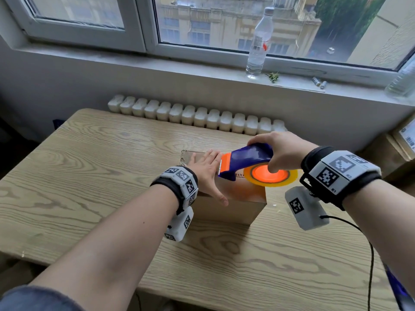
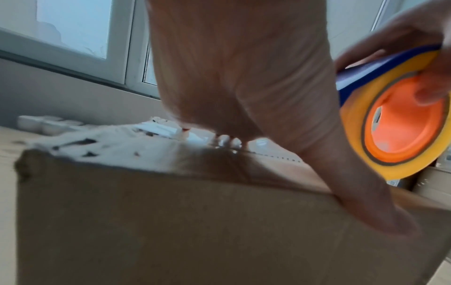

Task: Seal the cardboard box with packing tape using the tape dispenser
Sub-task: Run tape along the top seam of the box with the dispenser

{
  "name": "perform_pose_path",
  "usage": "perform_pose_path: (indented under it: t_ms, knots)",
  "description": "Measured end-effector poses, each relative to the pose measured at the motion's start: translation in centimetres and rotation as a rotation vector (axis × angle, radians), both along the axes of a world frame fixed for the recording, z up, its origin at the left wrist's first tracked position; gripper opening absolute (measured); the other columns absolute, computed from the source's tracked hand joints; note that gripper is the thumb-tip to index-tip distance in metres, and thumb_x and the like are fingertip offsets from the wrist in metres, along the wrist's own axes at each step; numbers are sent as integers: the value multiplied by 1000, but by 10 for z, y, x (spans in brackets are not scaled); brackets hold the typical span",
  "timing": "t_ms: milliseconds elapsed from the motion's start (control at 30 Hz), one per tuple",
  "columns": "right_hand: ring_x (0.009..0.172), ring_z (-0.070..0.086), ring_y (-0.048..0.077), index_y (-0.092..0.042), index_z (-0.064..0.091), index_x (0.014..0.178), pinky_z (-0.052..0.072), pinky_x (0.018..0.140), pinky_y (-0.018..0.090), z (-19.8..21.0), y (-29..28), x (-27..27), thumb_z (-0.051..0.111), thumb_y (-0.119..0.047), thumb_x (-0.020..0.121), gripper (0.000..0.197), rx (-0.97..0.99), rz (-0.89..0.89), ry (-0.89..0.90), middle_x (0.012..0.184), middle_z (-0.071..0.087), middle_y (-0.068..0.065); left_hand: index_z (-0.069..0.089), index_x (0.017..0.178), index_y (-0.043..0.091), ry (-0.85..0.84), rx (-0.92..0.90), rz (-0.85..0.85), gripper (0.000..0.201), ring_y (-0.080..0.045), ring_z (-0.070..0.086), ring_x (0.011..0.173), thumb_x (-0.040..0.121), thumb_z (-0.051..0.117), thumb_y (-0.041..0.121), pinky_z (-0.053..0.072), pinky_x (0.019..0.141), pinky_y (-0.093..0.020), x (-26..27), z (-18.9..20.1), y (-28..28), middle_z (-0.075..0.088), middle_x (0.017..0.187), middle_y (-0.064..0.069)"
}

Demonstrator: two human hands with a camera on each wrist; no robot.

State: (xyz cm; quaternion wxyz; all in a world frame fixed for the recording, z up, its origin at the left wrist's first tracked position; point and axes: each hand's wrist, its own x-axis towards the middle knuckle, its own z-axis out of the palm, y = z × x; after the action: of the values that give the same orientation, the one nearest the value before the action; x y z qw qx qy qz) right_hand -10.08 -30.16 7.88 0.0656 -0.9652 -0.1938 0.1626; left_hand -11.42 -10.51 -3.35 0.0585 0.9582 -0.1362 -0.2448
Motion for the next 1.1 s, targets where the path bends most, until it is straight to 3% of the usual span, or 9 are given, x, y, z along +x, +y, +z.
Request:
perform_pose_path:
  t_ms: [133, 367, 533, 700, 833, 1100]
  knots:
    - [91, 49, 20, -36, 47, 134, 41, 73, 28, 2, -13, -3, 68, 1, 62, 83, 1, 3, 7, 116, 59, 1, -20, 151, 21, -6, -34, 4, 143, -14, -24, 146, 54, 68, 78, -16, 114, -52, 1, -5, 3, -22, 160, 5]
    - [93, 46, 17, -38, 45, 136, 38, 74, 26, 5, -44, -6, 66, 3, 64, 85, -28, -39, 32, 108, 50, -8, -20, 151, 19, -17, 14, 5, 140, -16, -24, 147, 57, 66, 78, -15, 117, -50, 0, -6, 5, -22, 160, 3]
    - [93, 46, 18, -38, 44, 136, 44, 77, 29, 4, -74, -8, 67, 4, 62, 87, -54, -113, 32, 107, 48, -7, -20, 151, 19, 0, 28, 8, 140, -15, -24, 146, 57, 66, 77, -14, 118, -51, -1, -4, 3, -23, 159, 3]
    - [96, 50, 20, -34, 49, 130, 37, 61, 21, -10, -73, -11, 63, 5, 65, 77, -87, -79, -9, 111, 57, -3, -21, 150, 19, 11, 49, 11, 140, -16, -24, 146, 57, 66, 77, -14, 118, -51, -1, -1, -3, -23, 160, 2]
    - [95, 51, 19, -31, 53, 129, 41, 74, 28, -21, -69, -6, 62, 7, 62, 77, -15, -78, -19, 113, 62, 1, -20, 151, 18, 10, 59, 17, 141, -17, -24, 146, 57, 66, 77, -12, 117, -54, -1, 4, -11, -23, 160, -1]
    - [89, 49, 20, -27, 55, 118, 40, 70, 29, -31, -79, 0, 60, 6, 62, 65, 7, -117, -13, 99, 56, -2, -18, 151, 11, -10, -13, -74, 142, -17, -23, 147, 58, 67, 76, -13, 118, -51, 6, 6, -72, -23, 160, -4]
